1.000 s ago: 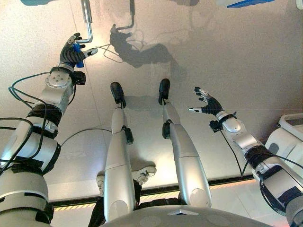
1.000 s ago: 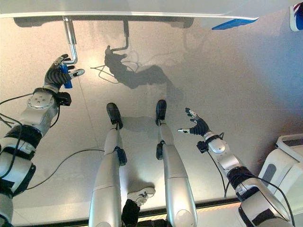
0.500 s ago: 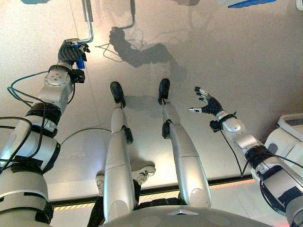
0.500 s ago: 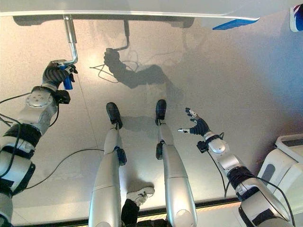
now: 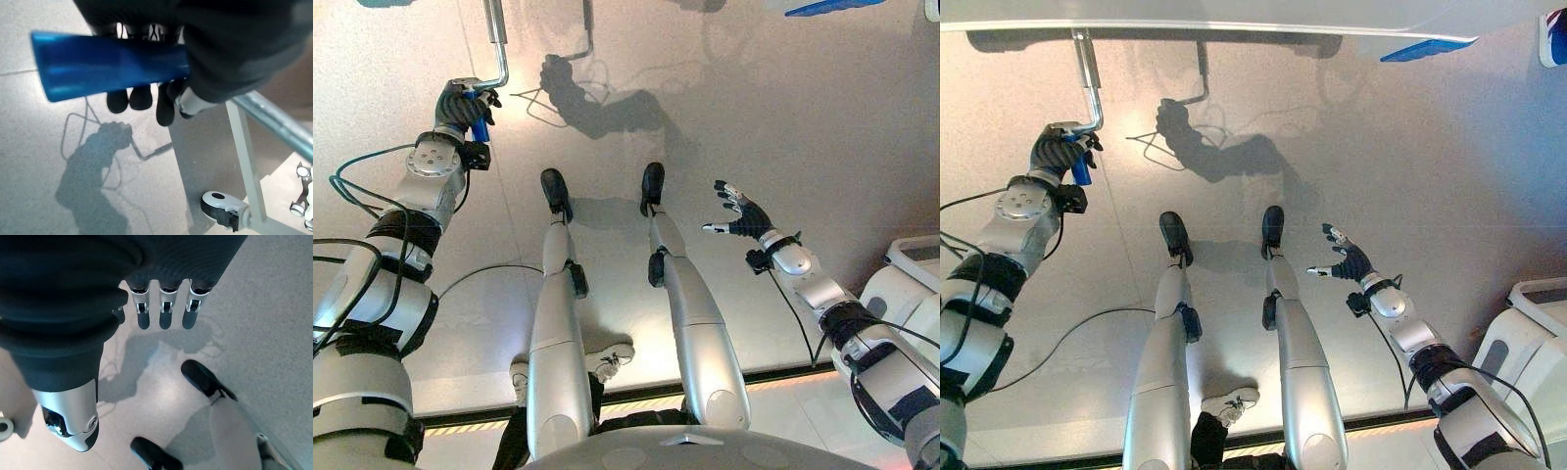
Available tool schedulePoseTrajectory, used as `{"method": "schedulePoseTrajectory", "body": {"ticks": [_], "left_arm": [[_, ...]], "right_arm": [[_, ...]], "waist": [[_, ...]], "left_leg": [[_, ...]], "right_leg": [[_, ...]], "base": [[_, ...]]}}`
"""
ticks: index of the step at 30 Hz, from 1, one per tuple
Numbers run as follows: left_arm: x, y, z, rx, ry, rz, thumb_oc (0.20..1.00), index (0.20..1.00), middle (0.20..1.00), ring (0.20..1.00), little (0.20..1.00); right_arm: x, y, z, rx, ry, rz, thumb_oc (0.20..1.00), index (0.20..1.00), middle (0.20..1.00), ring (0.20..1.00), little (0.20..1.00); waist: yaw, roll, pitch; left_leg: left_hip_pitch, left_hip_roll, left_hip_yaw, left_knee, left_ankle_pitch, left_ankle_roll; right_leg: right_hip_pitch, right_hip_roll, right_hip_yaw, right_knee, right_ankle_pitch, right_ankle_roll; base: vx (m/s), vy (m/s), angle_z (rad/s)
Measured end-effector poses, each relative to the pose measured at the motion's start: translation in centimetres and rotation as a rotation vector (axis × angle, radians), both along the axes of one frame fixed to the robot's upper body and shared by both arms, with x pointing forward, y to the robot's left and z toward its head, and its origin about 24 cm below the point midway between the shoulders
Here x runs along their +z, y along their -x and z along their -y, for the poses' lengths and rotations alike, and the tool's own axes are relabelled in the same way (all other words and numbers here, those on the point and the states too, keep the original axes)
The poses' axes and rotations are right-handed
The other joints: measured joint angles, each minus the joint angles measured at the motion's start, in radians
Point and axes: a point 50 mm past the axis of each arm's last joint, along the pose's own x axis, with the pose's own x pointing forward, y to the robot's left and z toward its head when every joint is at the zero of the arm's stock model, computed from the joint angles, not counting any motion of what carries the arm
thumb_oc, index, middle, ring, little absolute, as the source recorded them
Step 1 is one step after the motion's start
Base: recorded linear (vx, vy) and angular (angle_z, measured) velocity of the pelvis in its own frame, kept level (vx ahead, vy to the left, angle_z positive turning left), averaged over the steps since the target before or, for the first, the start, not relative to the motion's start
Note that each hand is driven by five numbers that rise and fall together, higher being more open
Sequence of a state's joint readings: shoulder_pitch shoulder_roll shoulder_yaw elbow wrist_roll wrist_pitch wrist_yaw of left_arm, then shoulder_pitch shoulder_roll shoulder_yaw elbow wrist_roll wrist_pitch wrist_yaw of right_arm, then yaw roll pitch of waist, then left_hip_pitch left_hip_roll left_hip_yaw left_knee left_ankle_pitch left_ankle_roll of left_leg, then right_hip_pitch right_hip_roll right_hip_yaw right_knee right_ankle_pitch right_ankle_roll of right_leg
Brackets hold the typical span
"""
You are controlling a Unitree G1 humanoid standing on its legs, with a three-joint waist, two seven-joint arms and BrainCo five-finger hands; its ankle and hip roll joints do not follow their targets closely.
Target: Raise the hospital bed
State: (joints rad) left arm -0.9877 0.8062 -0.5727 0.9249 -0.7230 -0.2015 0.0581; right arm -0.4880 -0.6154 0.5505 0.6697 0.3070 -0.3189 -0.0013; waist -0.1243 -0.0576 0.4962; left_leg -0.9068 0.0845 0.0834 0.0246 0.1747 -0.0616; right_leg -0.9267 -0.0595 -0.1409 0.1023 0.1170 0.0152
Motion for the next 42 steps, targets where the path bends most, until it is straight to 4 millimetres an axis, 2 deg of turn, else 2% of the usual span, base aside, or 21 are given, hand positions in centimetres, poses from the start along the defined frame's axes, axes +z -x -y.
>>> {"method": "schedulePoseTrajectory", "body": {"ticks": [17,23,24,42], "left_arm": [[0.3,-0.4,0.7,0.004,-0.049,-0.016,0.2,0.2,0.2,0.2,0.2],[0.9,-0.8,1.5,-0.005,-0.048,0.003,0.2,0.2,0.2,0.2,0.2],[1.4,-1.1,2.4,-0.024,-0.065,0.011,0.2,0.2,0.2,0.2,0.2],[1.9,-1.6,3.6,-0.018,-0.1,0.008,0.2,0.2,0.2,0.2,0.2]], "right_arm": [[0.1,0.2,-1.3,0.073,0.01,-0.002,1.0,1.0,1.0,1.0,1.0],[0.3,0.2,-1.6,0.086,0.009,0.006,1.0,1.0,1.0,1.0,1.0],[0.3,0.2,-1.5,0.086,0.01,0.008,1.0,1.0,1.0,1.0,1.0],[0.3,0.3,-1.7,0.091,0.013,0.002,1.0,1.0,1.0,1.0,1.0]], "waist": [[-0.01,-0.006,0.003],[-0.027,-0.01,0.004],[-0.029,-0.011,0.005],[-0.031,-0.014,0.005]], "left_leg": [[-0.009,-0.002,0.001,0.0,0.001,0.002],[-0.019,-0.005,0.002,0.0,0.004,0.006],[-0.02,-0.006,0.002,0.0,0.005,0.006],[-0.025,-0.018,0.015,-0.001,0.013,0.018]], "right_leg": [[-0.013,-0.002,0.005,0.004,0.0,0.0],[-0.026,-0.007,0.006,0.009,0.0,0.001],[-0.027,-0.008,0.006,0.012,-0.001,0.001],[-0.053,-0.025,0.021,0.044,-0.005,0.011]], "base": [[0.0,-0.002,0.0],[0.0,0.0,0.0],[0.0,0.0,0.0],[0.0,0.0,0.0]]}}
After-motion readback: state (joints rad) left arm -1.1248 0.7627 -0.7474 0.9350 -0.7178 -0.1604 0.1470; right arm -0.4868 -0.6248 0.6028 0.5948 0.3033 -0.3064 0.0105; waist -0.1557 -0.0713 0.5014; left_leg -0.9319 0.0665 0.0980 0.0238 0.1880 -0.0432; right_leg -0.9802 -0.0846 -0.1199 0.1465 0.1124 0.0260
